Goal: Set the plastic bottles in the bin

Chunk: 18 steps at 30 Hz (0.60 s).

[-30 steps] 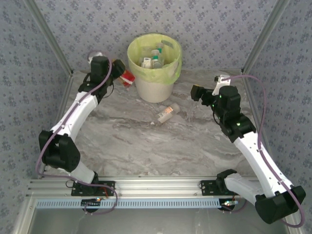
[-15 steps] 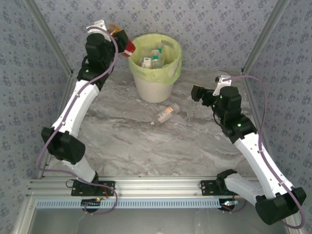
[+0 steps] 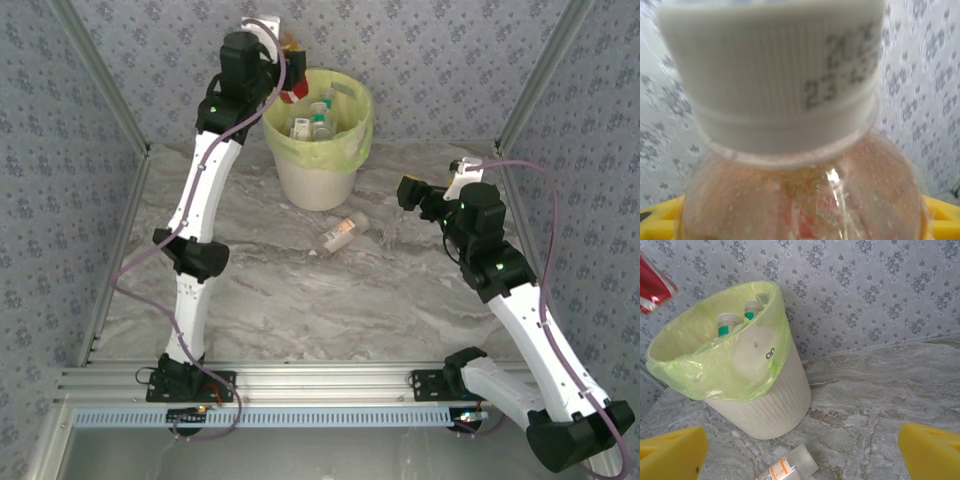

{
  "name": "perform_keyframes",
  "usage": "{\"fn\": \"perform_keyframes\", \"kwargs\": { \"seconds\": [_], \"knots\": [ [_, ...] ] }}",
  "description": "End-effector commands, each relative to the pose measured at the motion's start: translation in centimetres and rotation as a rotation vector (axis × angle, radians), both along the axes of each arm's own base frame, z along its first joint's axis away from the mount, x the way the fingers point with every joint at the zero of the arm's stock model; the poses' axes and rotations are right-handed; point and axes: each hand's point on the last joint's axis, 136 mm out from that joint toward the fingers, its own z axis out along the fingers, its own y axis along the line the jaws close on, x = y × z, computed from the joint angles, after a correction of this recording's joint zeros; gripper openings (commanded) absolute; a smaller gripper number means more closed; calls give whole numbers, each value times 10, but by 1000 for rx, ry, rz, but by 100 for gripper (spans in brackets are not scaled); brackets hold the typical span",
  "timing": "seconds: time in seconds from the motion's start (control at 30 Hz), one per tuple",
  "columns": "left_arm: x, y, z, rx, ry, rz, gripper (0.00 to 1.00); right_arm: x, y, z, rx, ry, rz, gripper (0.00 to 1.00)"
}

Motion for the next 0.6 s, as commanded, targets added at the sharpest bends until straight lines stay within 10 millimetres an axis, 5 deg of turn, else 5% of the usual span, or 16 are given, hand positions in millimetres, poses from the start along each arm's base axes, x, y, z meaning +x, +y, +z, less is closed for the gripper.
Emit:
{"fn": "perform_keyframes", "kwargs": {
  "seconds": [0.0,0.1,0.33,0.57],
  "knots": [
    [-3,1,-22,90,61,-5,54,-5,-10,1,0,0,-39,100],
    [-2,-8,-40,167,82,-31,59,-6,-11,1,-9,2,-43,100],
    [2,-12,-49,216,77,-37,99,-2,-9,-3,-12,9,-40,100],
    [-11,-15,-34,135,85,-81,99,3,-5,-8,-17,25,-28,100]
  ]
}}
